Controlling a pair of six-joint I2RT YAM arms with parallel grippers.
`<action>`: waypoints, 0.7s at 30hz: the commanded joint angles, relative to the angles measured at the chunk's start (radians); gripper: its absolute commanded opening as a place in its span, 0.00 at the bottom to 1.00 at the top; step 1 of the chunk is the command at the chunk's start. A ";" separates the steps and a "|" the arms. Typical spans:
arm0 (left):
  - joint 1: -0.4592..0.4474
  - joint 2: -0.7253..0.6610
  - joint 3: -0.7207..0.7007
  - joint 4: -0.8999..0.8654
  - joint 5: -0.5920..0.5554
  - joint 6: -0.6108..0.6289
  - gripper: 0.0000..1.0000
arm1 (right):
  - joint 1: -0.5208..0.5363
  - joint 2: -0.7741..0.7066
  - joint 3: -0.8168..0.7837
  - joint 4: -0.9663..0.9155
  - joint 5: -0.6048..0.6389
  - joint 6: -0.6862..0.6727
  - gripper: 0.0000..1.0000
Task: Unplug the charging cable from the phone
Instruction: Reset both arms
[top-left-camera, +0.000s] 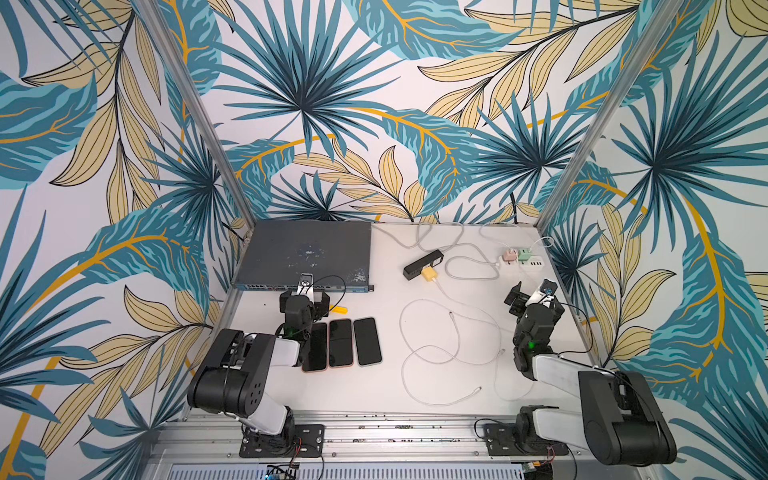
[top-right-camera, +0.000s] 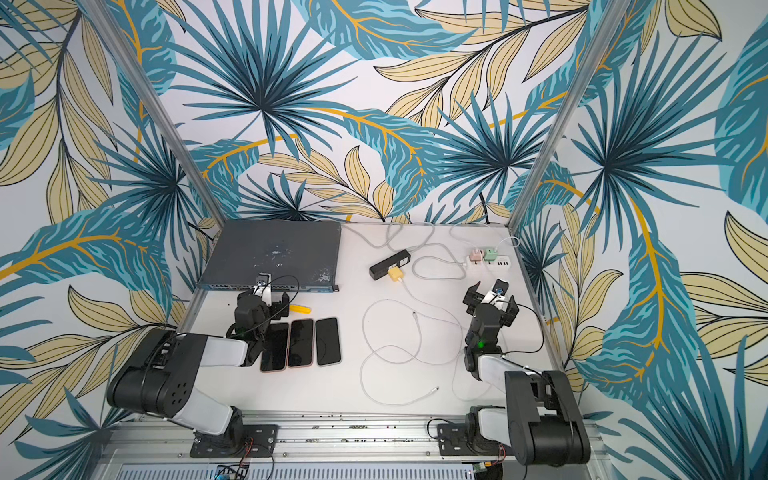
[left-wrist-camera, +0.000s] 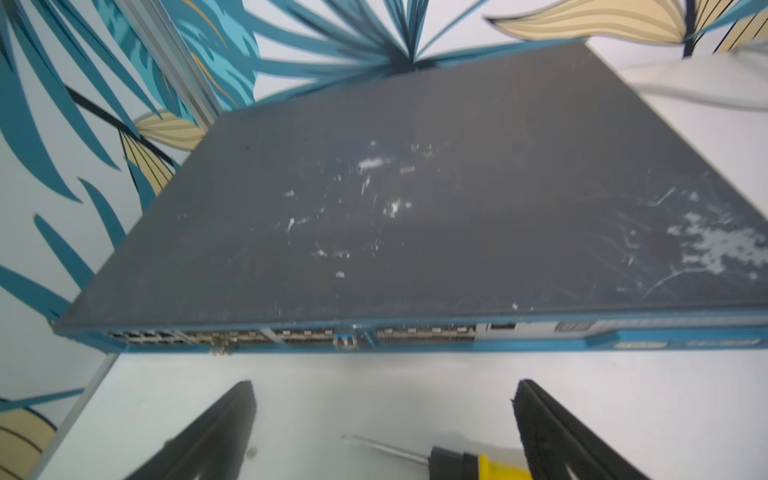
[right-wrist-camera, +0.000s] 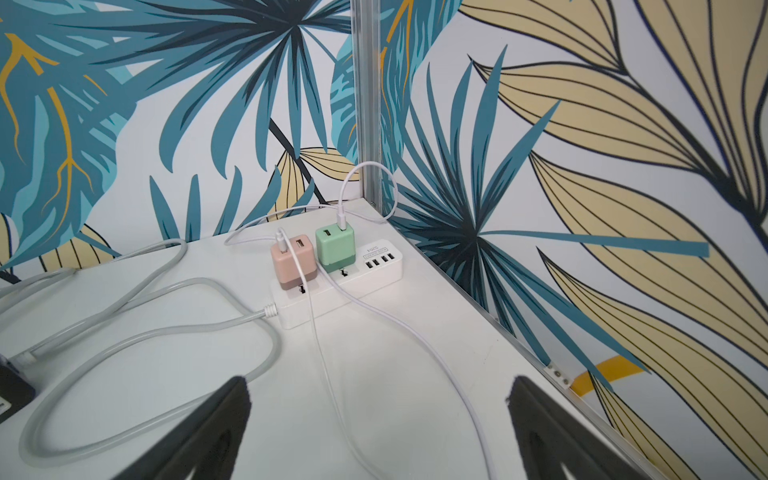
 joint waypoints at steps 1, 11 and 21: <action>0.018 -0.003 0.005 0.122 0.018 -0.001 1.00 | -0.005 0.068 -0.044 0.265 -0.035 -0.042 1.00; 0.012 0.015 -0.018 0.201 -0.029 0.001 1.00 | -0.046 0.204 -0.080 0.425 -0.263 -0.075 1.00; 0.013 0.016 -0.011 0.189 -0.025 -0.001 1.00 | -0.045 0.230 -0.143 0.600 -0.293 -0.097 1.00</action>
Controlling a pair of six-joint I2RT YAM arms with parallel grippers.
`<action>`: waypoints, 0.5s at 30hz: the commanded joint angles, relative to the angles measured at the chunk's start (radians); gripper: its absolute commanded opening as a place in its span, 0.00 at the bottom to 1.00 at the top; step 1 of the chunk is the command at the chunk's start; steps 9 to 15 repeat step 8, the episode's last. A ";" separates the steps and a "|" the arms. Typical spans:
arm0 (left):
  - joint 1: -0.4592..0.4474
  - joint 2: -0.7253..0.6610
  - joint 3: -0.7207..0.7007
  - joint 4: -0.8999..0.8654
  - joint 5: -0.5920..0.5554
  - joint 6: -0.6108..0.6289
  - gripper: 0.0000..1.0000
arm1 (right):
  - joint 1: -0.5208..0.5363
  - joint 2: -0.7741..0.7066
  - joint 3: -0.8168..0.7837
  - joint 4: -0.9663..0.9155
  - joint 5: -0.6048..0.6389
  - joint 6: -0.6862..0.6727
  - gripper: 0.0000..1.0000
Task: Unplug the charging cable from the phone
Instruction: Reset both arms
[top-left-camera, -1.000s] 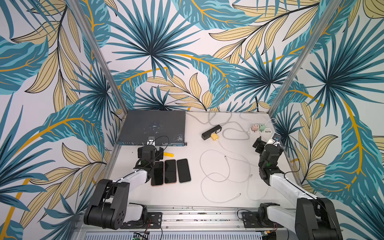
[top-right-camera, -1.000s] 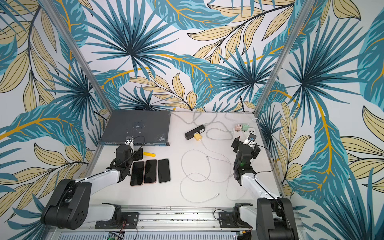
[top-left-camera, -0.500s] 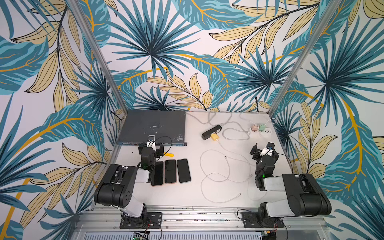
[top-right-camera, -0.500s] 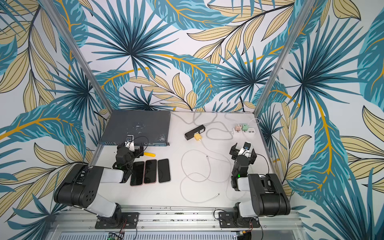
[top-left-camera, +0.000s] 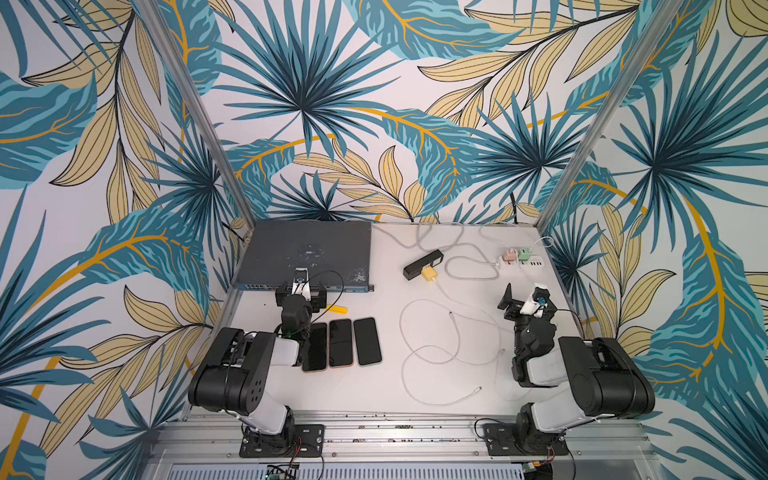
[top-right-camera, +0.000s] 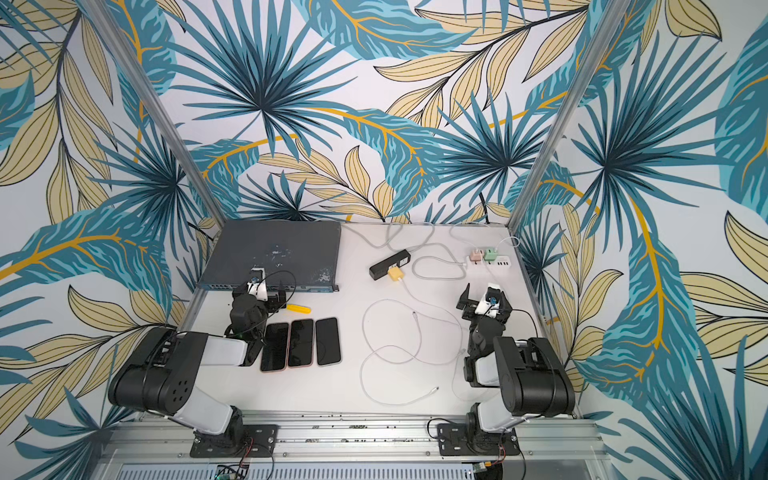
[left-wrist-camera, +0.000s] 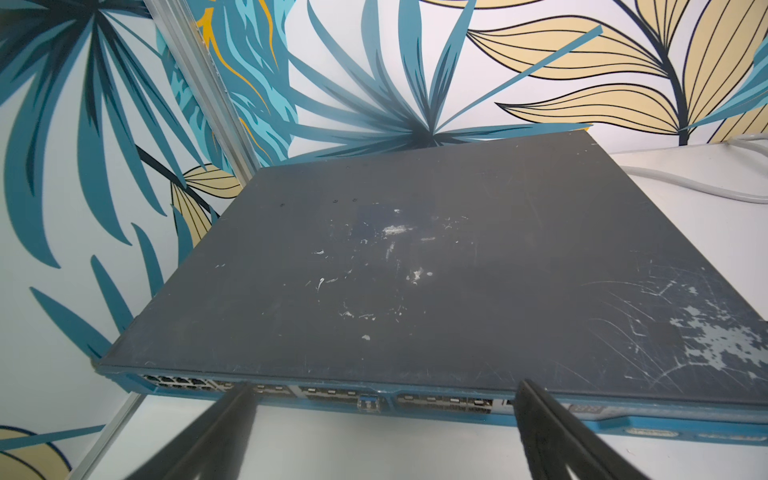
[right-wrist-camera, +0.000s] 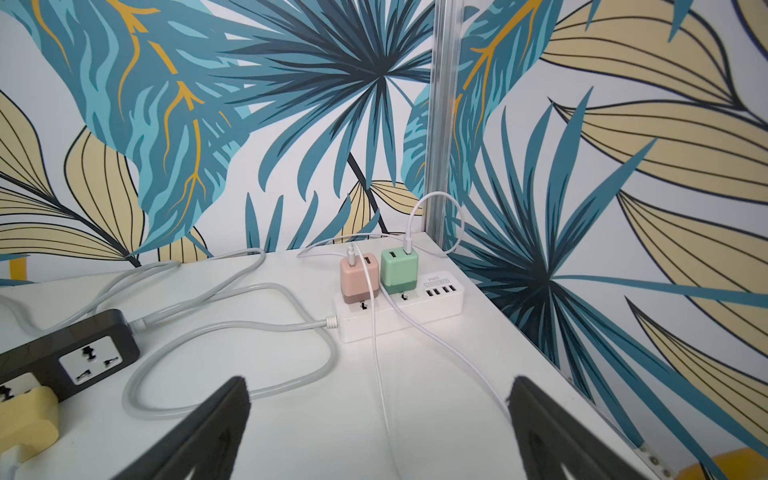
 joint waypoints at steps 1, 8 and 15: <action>0.008 0.006 -0.006 0.015 0.004 -0.003 1.00 | -0.003 0.017 -0.050 0.142 -0.046 -0.025 1.00; 0.012 0.005 -0.007 0.014 0.010 -0.005 1.00 | -0.002 0.037 -0.109 0.269 -0.110 -0.047 0.99; 0.012 0.005 -0.007 0.014 0.010 -0.005 1.00 | -0.002 0.037 -0.109 0.269 -0.110 -0.047 0.99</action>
